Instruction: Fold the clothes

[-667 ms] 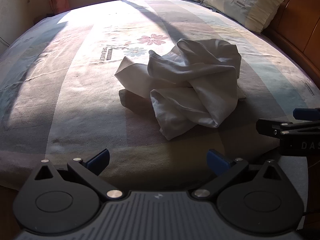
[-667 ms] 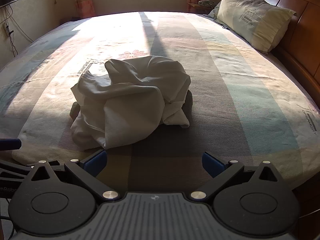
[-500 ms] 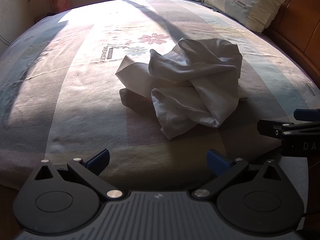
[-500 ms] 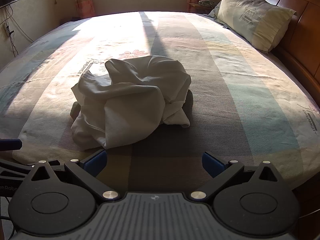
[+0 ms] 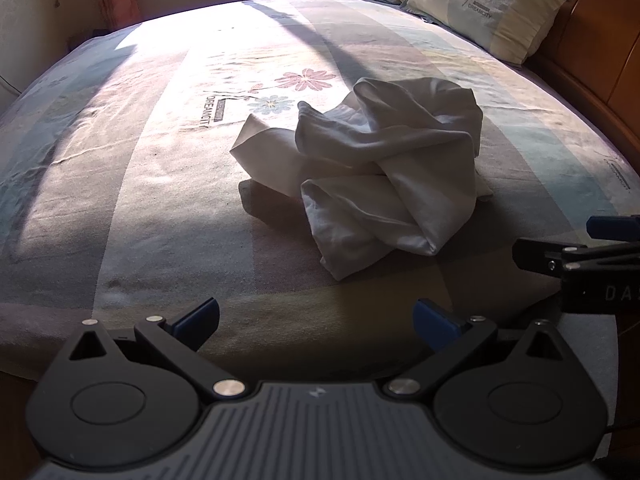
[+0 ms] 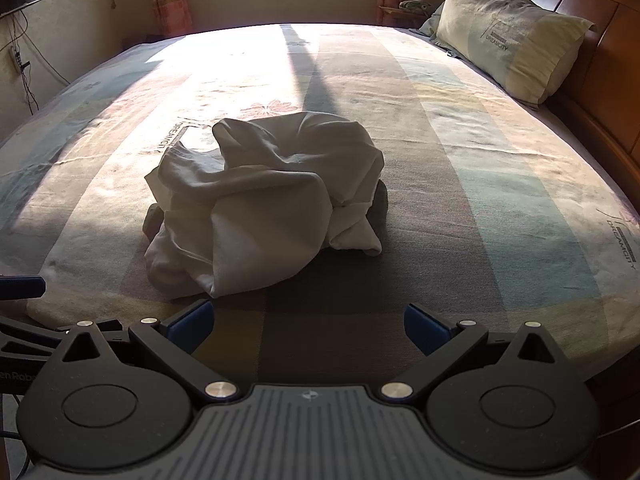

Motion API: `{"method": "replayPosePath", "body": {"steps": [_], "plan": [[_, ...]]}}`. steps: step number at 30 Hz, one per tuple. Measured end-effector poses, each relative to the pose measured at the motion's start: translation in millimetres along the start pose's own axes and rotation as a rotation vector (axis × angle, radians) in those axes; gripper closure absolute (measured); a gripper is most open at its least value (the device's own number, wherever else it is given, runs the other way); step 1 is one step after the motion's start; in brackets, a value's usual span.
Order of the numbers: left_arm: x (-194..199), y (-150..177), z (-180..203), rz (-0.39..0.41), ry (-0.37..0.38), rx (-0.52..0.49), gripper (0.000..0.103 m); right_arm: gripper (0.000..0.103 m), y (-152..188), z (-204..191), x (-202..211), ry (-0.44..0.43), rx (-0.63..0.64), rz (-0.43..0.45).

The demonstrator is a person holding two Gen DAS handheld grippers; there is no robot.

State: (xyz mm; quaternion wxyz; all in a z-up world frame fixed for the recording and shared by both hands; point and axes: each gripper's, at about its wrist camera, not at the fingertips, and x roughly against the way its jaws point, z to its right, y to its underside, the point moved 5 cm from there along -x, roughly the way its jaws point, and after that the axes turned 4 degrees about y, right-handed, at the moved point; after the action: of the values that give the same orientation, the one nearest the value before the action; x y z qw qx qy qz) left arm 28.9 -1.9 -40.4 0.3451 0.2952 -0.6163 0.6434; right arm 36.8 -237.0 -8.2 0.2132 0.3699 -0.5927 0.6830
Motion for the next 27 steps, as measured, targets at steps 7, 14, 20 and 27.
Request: {"method": "replayPosePath", "body": {"steps": [7,14,20,27], "plan": [[1.0,0.0,-0.2,0.000,0.000,0.000,0.000,0.000,-0.8,0.1,1.0,-0.002,0.001,0.002],[0.0,-0.1,1.3,-0.004,-0.001,-0.005,0.001,0.000,-0.5,0.4,1.0,-0.001,0.003,0.002],[-0.2,-0.3,4.0,-0.006,0.001,-0.014,0.001,0.000,-0.8,1.7,1.1,0.001,0.002,0.000],[-0.6,-0.5,4.7,-0.011,0.001,-0.015,0.001,0.000,-0.9,0.6,0.3,-0.002,0.010,-0.004]]}}
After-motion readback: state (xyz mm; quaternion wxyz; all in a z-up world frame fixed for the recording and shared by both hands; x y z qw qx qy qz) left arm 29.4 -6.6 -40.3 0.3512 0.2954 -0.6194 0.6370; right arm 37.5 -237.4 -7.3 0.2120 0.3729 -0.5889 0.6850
